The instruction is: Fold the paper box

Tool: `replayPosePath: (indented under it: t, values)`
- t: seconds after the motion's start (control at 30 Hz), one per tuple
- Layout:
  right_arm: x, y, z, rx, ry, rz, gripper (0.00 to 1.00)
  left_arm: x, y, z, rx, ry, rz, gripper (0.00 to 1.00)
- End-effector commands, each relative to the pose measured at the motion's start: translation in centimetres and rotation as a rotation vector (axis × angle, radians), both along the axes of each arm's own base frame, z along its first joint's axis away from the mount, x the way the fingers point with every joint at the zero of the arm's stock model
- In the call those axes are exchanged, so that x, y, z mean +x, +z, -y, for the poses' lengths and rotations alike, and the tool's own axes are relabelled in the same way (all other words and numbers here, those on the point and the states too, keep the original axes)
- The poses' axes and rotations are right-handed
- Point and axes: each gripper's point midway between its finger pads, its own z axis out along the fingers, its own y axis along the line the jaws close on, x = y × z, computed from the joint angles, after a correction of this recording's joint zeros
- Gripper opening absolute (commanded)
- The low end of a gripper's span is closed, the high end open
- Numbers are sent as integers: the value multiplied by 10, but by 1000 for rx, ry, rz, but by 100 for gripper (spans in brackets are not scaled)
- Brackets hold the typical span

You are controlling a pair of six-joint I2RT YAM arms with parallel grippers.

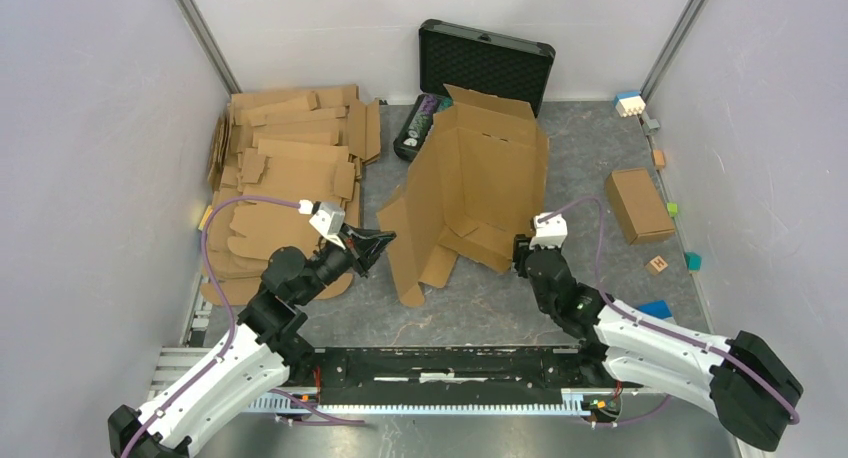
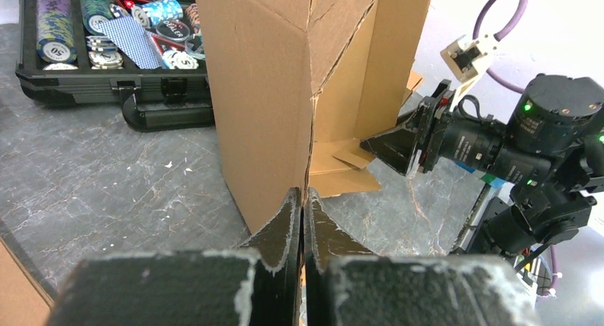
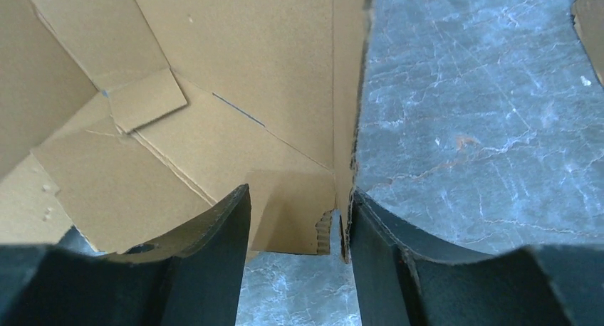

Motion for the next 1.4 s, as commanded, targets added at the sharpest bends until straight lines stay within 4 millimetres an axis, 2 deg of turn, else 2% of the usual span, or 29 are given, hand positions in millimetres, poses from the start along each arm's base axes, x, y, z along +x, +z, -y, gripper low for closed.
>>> replayPosePath:
  t: [0.0,0.23,0.6,1.0,1.23,1.37]
  values:
    - [9,33,-4,-2,0,36,57,-4,9,1,5,-16,-3,2]
    - [17,45,0,-65,-18,49,60,-4,15,2,22,-24,14,2]
    - [34,71,12,-105,-74,82,60,-3,13,3,31,-25,9,2]
    - [40,95,19,-112,-111,122,57,-3,11,4,34,-27,5,2]
    - [40,95,24,-106,-139,121,37,-4,12,4,27,-29,2,2]
    - [39,82,25,-82,-161,113,15,-7,13,10,0,-61,-4,2]
